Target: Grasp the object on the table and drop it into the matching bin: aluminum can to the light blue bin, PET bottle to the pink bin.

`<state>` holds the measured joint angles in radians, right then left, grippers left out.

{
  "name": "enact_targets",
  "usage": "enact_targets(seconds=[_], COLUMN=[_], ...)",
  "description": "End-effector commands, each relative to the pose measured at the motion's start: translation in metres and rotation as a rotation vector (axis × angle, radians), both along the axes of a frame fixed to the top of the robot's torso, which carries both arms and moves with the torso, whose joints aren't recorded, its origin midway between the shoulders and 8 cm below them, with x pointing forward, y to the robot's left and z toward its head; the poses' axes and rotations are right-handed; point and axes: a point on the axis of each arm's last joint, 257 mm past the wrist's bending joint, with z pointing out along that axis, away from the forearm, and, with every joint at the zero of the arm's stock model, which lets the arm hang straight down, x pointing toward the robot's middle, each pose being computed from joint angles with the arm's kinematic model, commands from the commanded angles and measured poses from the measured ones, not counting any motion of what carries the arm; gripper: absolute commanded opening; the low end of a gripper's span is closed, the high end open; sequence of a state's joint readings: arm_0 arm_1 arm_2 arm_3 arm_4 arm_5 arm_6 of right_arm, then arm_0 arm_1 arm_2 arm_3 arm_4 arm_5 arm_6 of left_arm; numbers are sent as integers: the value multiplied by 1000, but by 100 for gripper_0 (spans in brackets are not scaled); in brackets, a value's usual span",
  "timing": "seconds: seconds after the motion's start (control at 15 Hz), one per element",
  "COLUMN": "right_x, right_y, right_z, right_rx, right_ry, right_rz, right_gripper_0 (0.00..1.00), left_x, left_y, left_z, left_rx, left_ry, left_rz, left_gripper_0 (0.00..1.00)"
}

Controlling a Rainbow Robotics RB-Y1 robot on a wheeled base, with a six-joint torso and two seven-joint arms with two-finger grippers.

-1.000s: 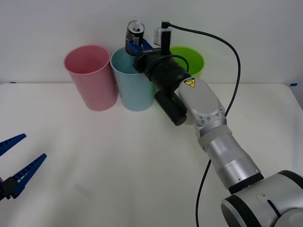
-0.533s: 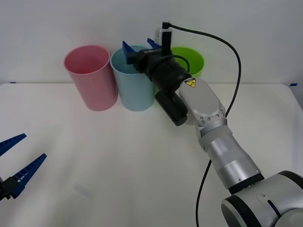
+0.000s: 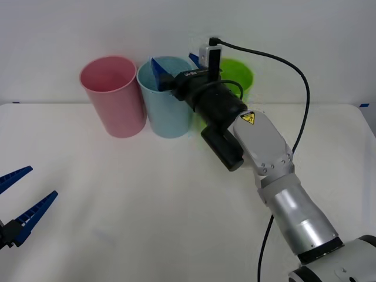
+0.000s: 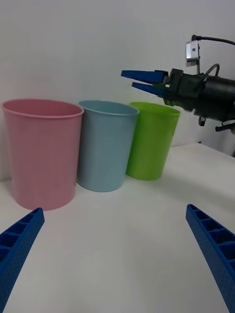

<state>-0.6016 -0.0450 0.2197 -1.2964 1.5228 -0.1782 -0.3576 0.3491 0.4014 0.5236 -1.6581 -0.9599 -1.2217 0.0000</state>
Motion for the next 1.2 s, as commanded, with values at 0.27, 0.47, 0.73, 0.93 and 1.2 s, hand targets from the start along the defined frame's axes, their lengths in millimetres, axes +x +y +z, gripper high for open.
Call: enact_targets(seconds=[0.27, 0.47, 0.73, 0.93, 1.2], right_x=[-55, -87, -127, -152, -182], right_y=[-41, -67, -107, -144, -197], right_z=[-18, -31, -55, -78, -108], right_rx=[-67, -112, -181, -279, -397], right_ry=[-53, -63, -48, -47, -44], right_rz=[29, 35, 38, 35, 38], right_gripper_0=[100, 100, 100, 100, 100], left_x=[0, 0, 0, 0, 0], left_y=[0, 0, 0, 0, 0], left_z=[0, 0, 0, 0, 0], left_rx=[0, 0, 0, 0, 0], left_ry=[0, 0, 0, 0, 0], left_rz=[0, 0, 0, 0, 0], left_gripper_0=[100, 100, 100, 100, 100])
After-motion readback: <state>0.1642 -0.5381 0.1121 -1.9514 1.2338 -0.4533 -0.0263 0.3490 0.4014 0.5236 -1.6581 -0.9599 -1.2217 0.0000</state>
